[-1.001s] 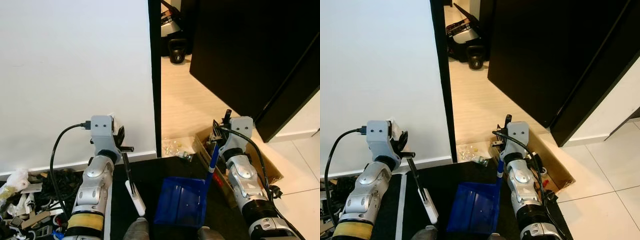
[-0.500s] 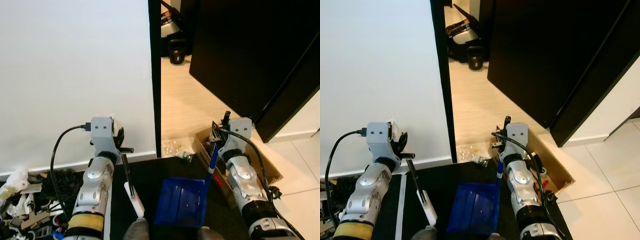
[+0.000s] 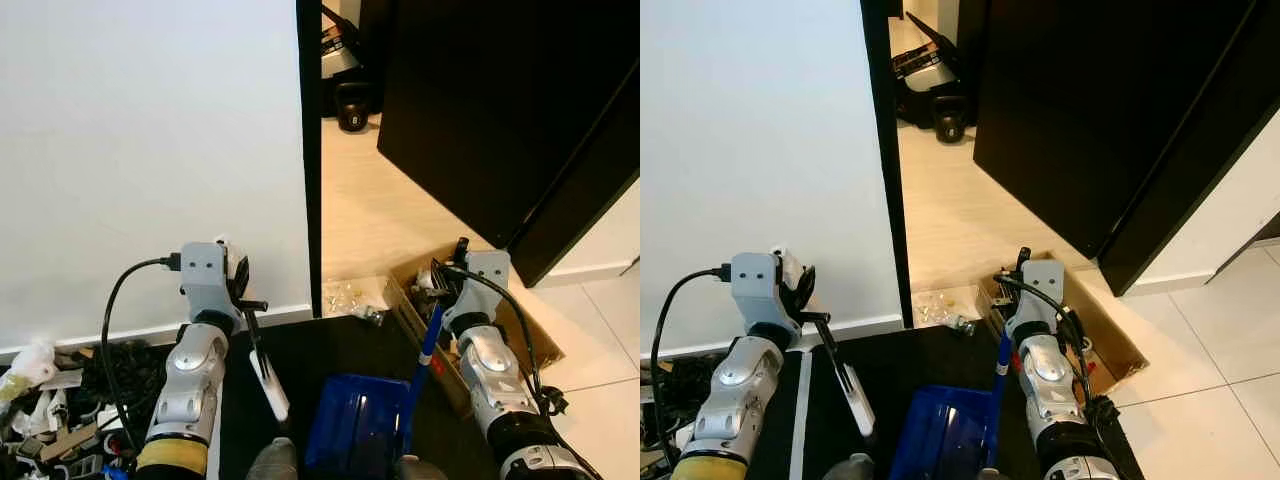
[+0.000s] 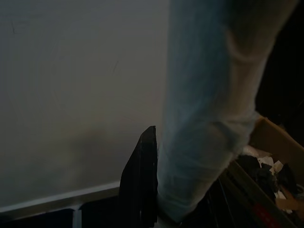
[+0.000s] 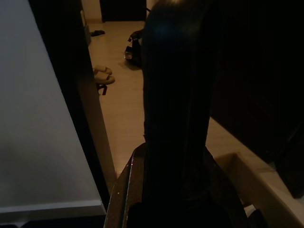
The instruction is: Sweep floor
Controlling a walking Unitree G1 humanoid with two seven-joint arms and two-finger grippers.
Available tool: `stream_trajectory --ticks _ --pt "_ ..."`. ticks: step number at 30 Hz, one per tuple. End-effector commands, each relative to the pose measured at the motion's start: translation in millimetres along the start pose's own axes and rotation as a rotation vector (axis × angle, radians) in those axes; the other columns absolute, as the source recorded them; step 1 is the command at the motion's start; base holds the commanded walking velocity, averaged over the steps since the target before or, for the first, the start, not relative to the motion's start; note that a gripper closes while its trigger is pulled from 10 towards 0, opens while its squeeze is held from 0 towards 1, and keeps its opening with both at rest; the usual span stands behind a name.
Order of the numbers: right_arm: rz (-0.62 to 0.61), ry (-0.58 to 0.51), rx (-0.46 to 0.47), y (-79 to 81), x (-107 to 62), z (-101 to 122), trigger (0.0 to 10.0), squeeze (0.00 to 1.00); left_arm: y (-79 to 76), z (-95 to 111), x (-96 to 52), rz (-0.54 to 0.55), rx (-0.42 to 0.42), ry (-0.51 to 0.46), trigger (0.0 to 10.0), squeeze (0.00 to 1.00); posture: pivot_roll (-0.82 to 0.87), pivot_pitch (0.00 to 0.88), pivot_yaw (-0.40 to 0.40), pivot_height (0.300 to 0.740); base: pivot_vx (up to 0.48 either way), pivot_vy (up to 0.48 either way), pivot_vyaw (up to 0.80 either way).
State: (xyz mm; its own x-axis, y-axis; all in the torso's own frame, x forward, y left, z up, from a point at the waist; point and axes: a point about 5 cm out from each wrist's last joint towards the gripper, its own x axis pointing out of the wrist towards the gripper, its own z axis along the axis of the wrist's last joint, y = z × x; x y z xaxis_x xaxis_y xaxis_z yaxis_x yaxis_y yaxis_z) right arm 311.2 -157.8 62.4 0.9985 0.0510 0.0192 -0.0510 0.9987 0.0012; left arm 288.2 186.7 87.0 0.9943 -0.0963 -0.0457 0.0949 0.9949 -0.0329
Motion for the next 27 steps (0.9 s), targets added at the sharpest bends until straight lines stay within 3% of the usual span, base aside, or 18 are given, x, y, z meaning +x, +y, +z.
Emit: stream_trajectory --ticks 1,6,17,21,22,27 --pt "0.02 -0.037 -0.018 2.5 1.8 5 10.0 0.0 -1.8 1 -0.4 -0.011 0.013 -0.027 10.0 0.0 0.15 0.045 0.002 0.74 0.0 0.0 0.0" --pt "0.051 -0.09 -0.009 7.8 5.0 12 10.0 0.0 -3.5 1 0.1 -0.022 0.002 -0.022 10.0 0.0 0.16 0.044 0.005 0.74 0.0 0.0 0.0" --pt "0.114 -0.063 -0.062 19.3 18.1 15 10.0 0.0 -4.0 3 -3.9 -0.034 0.009 -0.019 10.0 0.0 0.2 0.083 0.016 0.74 0.0 0.0 0.0" --pt "0.119 -0.048 -0.075 21.4 25.8 19 10.0 0.0 1.1 4 -10.8 -0.025 0.021 -0.015 10.0 0.0 0.24 0.12 0.016 0.74 0.0 0.0 0.0" --pt "0.118 -0.029 -0.08 21.1 32.1 22 10.0 0.0 6.7 5 -19.3 -0.007 0.032 -0.01 10.0 0.0 0.27 0.148 0.014 0.74 0.0 0.0 0.0" --pt "0.119 -0.019 -0.086 20.7 34.9 23 10.0 0.0 11.5 6 -28.5 0.009 0.04 -0.007 10.0 0.0 0.29 0.167 0.012 0.74 0.0 0.0 0.0"
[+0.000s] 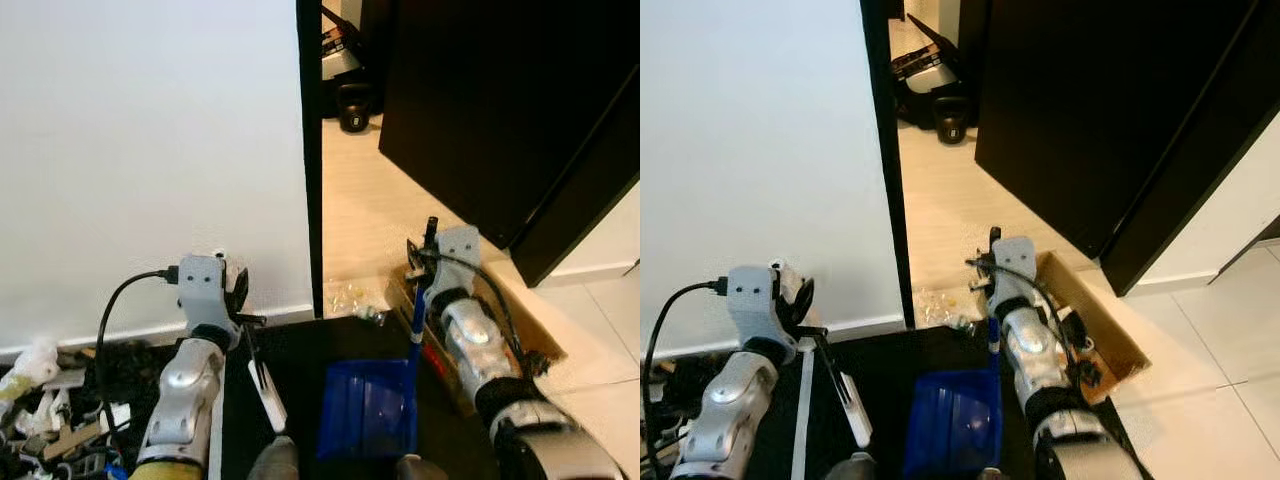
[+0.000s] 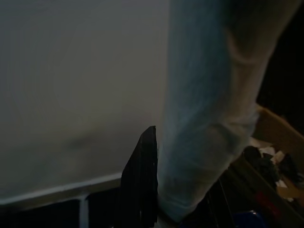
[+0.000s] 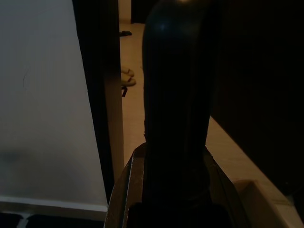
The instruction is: Sweep floor
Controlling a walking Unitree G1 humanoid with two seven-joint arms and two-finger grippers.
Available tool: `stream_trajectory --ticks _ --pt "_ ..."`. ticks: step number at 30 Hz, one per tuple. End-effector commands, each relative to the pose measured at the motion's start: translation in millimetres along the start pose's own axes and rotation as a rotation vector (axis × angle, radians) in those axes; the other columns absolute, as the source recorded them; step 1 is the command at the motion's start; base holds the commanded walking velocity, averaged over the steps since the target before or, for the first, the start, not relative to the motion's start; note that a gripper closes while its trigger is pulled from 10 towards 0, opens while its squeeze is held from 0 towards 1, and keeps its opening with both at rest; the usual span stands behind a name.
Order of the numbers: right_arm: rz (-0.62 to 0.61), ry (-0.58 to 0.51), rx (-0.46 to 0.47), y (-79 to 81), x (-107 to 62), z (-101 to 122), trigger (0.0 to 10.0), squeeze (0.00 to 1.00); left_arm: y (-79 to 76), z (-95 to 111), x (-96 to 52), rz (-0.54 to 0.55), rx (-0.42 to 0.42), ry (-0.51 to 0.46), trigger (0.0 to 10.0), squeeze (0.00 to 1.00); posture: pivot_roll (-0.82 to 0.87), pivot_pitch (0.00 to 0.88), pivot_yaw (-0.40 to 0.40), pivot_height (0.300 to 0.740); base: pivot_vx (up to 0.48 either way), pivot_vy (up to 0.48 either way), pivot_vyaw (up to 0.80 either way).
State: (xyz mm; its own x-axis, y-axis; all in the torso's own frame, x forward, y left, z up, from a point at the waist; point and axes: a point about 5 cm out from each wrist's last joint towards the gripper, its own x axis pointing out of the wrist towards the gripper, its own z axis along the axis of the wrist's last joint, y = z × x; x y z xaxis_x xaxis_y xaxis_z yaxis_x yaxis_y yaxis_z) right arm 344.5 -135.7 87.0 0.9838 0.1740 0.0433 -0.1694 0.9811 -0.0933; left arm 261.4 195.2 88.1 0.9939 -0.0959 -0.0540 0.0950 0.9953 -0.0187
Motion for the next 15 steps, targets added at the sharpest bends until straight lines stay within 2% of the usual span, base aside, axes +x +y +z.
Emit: stream_trajectory --ticks 1,10,15 --pt "-0.002 0.012 0.003 0.0 0.2 -2 10.0 0.0 7.0 6 -4.6 0.013 0.028 -0.013 10.0 0.0 0.3 0.18 0.011 0.74 0.0 0.0 0.0" --pt "0.01 0.029 0.0 -0.1 -1.4 -6 10.0 0.0 13.4 13 -22.9 0.04 0.044 0.001 10.0 0.0 0.35 0.225 0.014 0.74 0.0 0.0 0.0" --pt "0.013 0.018 0.003 2.3 0.6 -4 10.0 0.0 13.8 13 -24.9 0.042 0.047 0.008 10.0 0.0 0.34 0.22 0.013 0.74 0.0 0.0 0.0"
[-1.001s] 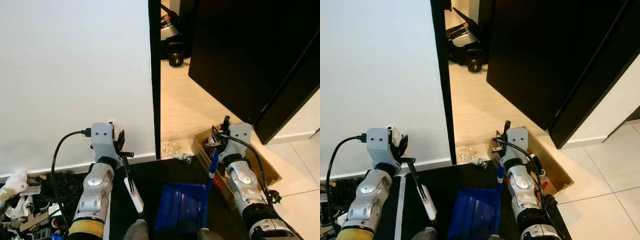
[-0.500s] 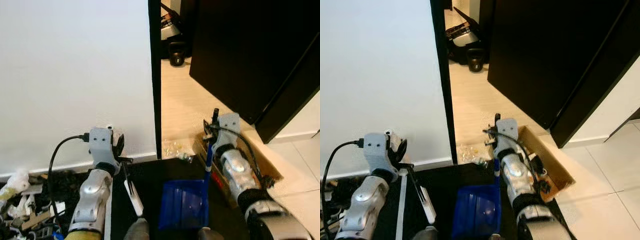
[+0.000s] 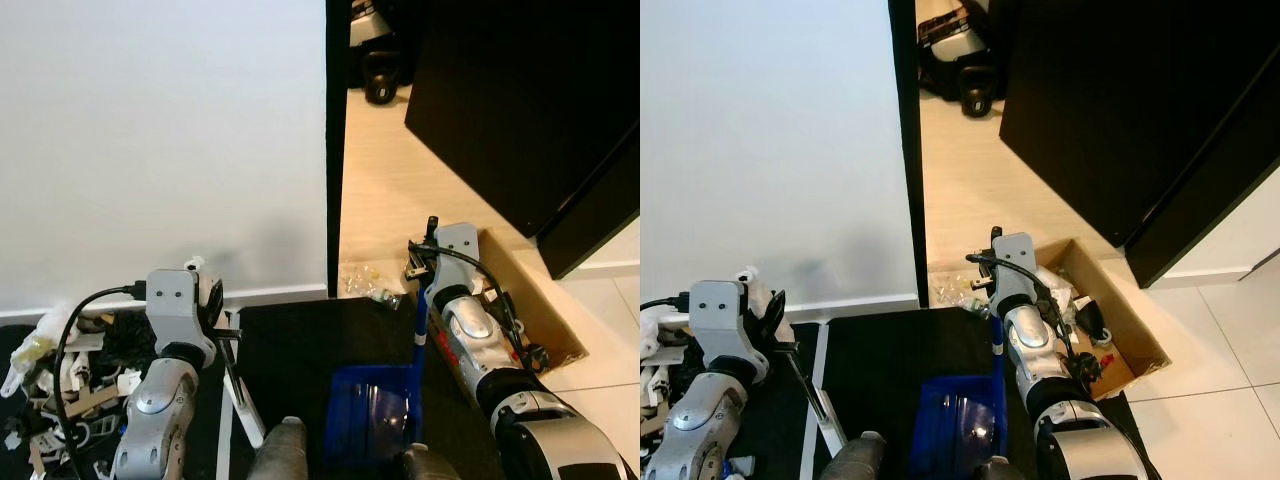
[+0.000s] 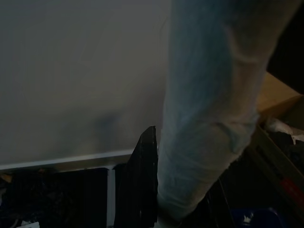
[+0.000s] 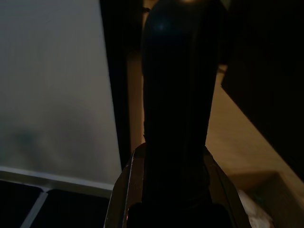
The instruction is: Sweep floor
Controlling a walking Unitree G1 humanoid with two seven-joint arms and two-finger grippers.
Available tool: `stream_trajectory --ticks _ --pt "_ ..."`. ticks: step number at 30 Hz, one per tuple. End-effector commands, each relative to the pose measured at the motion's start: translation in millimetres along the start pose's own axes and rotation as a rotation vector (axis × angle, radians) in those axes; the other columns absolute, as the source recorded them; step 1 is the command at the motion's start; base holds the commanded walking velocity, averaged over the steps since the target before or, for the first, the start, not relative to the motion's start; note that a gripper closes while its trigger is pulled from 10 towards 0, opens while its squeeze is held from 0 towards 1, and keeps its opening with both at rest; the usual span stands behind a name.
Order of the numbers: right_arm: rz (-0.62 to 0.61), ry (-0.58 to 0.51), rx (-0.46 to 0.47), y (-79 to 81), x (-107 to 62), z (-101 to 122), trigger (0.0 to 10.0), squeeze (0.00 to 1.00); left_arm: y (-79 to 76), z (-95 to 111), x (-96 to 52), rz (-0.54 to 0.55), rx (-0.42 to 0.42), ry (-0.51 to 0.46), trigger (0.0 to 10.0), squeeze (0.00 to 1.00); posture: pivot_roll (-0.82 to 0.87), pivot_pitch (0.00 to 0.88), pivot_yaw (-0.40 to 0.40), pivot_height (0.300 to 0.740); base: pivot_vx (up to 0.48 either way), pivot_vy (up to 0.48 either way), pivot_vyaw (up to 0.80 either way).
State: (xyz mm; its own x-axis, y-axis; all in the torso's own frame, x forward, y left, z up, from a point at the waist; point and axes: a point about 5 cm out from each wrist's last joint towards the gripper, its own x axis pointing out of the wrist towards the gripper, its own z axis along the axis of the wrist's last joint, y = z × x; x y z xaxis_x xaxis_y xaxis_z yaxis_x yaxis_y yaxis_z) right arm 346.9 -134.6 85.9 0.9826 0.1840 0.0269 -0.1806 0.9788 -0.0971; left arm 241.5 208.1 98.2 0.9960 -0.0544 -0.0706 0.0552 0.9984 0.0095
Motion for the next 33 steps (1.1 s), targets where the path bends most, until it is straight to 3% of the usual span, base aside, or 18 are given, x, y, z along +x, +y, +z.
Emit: stream_trajectory --ticks 1,10,16,24,29,33 --pt "0.001 -0.004 0.009 1.9 -1.8 -2 10.0 0.0 3.1 4 -2.8 0.001 0.021 -0.007 10.0 0.0 0.34 0.218 0.013 0.74 0.0 0.0 0.0" --pt "0.01 0.009 0.004 1.6 -5.3 -6 10.0 0.0 -4.3 7 7.0 -0.015 0.008 -0.011 10.0 0.0 0.3 0.188 0.005 0.74 0.0 0.0 0.0" --pt "-0.026 -0.129 0.015 -12.9 -1.2 16 10.0 0.0 -9.9 6 14.9 -0.033 -0.006 -0.013 10.0 0.0 0.26 0.162 0.007 0.74 0.0 0.0 0.0" --pt "0.004 -0.01 -0.006 -11.2 -3.8 -1 10.0 0.0 -15.0 7 24.3 -0.05 -0.012 -0.021 10.0 0.0 0.25 0.141 0.006 0.74 0.0 0.0 0.0" --pt "0.053 0.187 -0.014 -3.6 -13.7 -29 10.0 0.0 -15.8 5 26.4 -0.052 -0.017 -0.019 10.0 0.0 0.24 0.138 0.004 0.74 0.0 0.0 0.0" --pt "0.091 0.271 -0.017 -0.5 -19.3 -40 10.0 0.0 -16.4 5 27.0 -0.053 -0.019 -0.018 10.0 0.0 0.23 0.14 0.0 0.74 0.0 0.0 0.0"
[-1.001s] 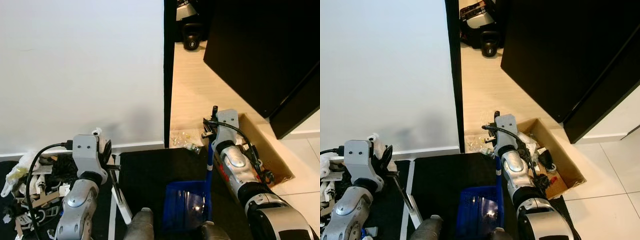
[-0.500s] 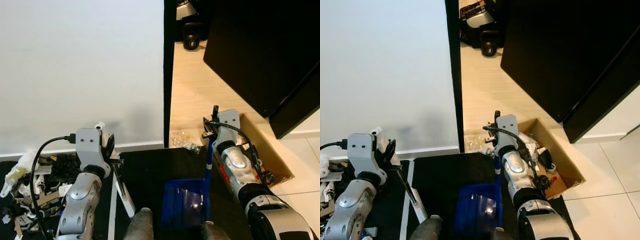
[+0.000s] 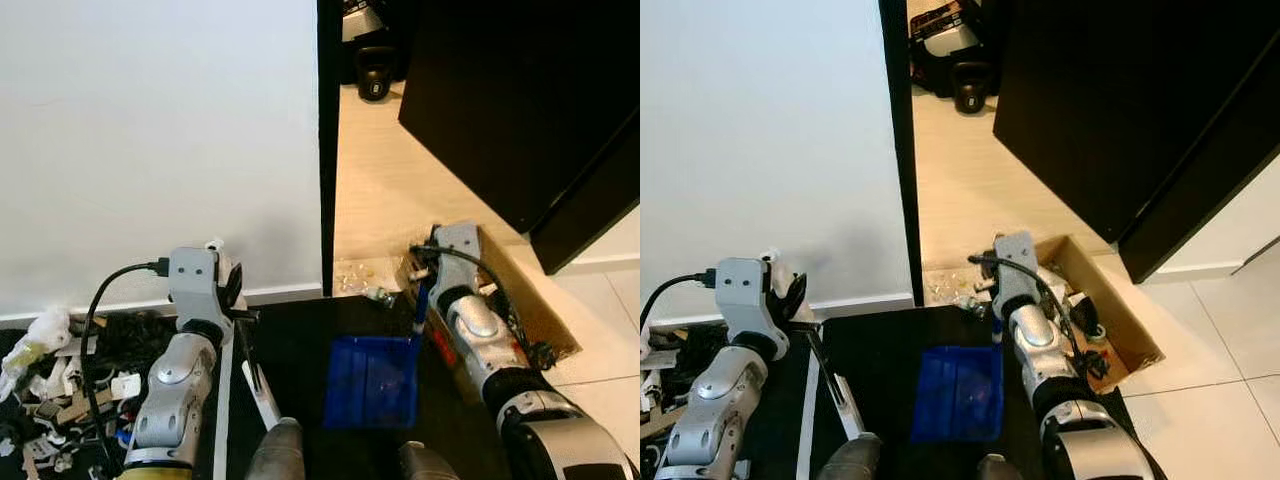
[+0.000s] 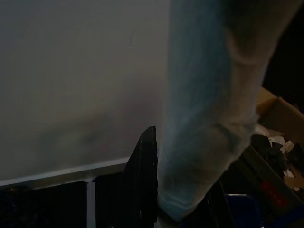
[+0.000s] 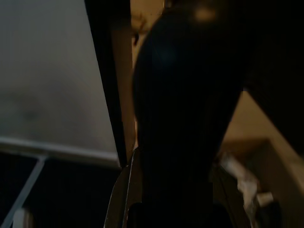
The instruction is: Sweep floor
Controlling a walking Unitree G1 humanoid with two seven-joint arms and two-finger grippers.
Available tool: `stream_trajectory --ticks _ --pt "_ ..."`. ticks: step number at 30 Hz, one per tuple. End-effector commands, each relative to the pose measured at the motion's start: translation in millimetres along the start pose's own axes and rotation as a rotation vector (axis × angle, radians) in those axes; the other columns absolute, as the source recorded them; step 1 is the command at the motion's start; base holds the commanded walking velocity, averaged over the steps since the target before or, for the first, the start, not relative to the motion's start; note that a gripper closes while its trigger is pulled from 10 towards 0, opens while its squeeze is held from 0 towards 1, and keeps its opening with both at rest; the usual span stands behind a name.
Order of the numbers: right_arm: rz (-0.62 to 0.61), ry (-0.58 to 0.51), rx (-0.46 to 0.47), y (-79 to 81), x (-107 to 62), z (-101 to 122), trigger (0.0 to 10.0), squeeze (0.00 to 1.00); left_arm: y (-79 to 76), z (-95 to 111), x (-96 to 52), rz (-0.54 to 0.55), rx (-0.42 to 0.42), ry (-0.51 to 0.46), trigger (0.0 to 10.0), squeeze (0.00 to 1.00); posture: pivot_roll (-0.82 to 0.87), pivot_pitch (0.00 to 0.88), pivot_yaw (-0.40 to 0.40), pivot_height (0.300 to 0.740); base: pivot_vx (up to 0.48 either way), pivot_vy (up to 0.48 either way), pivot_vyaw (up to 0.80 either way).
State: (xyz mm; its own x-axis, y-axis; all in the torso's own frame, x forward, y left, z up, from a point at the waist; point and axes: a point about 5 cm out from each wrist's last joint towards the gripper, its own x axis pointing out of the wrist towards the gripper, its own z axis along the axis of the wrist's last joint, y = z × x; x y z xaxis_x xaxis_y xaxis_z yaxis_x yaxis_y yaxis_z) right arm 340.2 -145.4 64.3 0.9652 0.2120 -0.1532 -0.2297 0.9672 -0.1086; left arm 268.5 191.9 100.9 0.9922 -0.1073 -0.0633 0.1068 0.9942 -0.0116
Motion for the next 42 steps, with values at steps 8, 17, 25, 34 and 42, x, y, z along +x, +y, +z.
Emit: stream_trajectory --ticks 8,17,25,34,42 --pt "0.054 0.22 0.029 0.5 -10.6 -30 10.0 0.0 -1.7 -1 0.4 0.004 -0.003 -0.01 10.0 0.0 0.22 0.146 -0.003 0.74 0.0 0.0 0.0" --pt "0.099 0.471 0.232 -19.3 -34.6 -43 10.0 0.0 0.0 -2 0.3 0.013 -0.003 -0.011 10.0 0.0 0.2 0.161 -0.016 0.74 0.0 0.0 0.0" --pt "0.102 0.485 0.289 -26.4 -40.0 -24 10.0 0.0 0.1 -3 0.0 0.017 -0.004 -0.006 10.0 0.0 0.19 0.165 -0.018 0.74 0.0 0.0 0.0" --pt "0.108 0.16 0.096 -11.5 -36.0 15 10.0 0.0 3.2 -3 0.3 0.026 0.003 -0.006 10.0 0.0 0.2 0.163 -0.013 0.74 0.0 0.0 0.0" --pt "0.006 -0.184 0.009 -10.0 -29.0 66 10.0 0.0 -1.2 -3 3.2 0.015 -0.002 -0.01 10.0 0.0 0.19 0.151 -0.009 0.74 0.0 0.0 0.0"
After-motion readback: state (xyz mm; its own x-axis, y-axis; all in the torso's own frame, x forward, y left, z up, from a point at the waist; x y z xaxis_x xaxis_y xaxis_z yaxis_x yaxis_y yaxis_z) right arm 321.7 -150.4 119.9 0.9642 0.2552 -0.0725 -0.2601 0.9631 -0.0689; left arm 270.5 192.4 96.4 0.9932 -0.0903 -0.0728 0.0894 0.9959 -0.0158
